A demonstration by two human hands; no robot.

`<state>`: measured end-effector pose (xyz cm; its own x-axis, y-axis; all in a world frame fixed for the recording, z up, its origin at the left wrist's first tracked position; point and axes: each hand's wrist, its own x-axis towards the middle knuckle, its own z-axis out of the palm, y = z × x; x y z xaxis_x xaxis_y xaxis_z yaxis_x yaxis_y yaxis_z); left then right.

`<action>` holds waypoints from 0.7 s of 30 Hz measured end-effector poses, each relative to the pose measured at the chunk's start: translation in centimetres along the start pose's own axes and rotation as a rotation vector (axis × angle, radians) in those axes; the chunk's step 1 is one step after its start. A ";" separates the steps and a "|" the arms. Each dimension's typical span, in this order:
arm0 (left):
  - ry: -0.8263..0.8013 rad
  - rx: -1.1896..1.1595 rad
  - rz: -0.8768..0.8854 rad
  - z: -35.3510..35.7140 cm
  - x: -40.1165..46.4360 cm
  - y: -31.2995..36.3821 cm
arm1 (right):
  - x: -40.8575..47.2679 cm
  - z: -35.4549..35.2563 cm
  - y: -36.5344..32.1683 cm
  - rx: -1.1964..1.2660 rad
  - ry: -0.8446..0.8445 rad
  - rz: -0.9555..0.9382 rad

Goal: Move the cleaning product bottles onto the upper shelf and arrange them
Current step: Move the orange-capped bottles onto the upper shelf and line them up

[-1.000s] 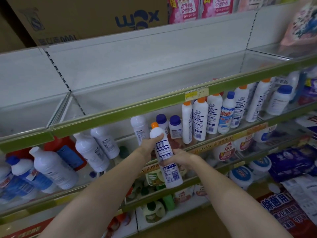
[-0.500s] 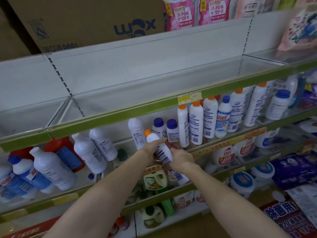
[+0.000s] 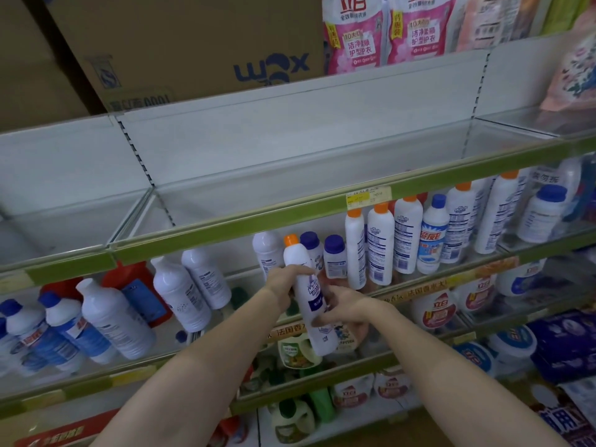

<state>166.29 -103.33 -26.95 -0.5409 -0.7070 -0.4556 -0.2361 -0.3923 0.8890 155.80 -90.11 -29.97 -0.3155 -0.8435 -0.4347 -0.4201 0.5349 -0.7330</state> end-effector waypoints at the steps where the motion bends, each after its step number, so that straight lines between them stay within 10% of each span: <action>1: -0.005 -0.019 0.011 -0.2 0.0 0.0 | 0.1 -0.1 0.2 0.024 -0.016 -0.002; 21: -0.028 0.030 0.037 -5.7 -1.3 -1.1 | -0.5 7.4 -4.4 0.223 0.077 0.086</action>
<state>171.87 -105.34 -27.63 -0.5719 -0.7039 -0.4212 -0.2391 -0.3481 0.9064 164.09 -92.40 -30.42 -0.4093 -0.7845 -0.4659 -0.1937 0.5737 -0.7958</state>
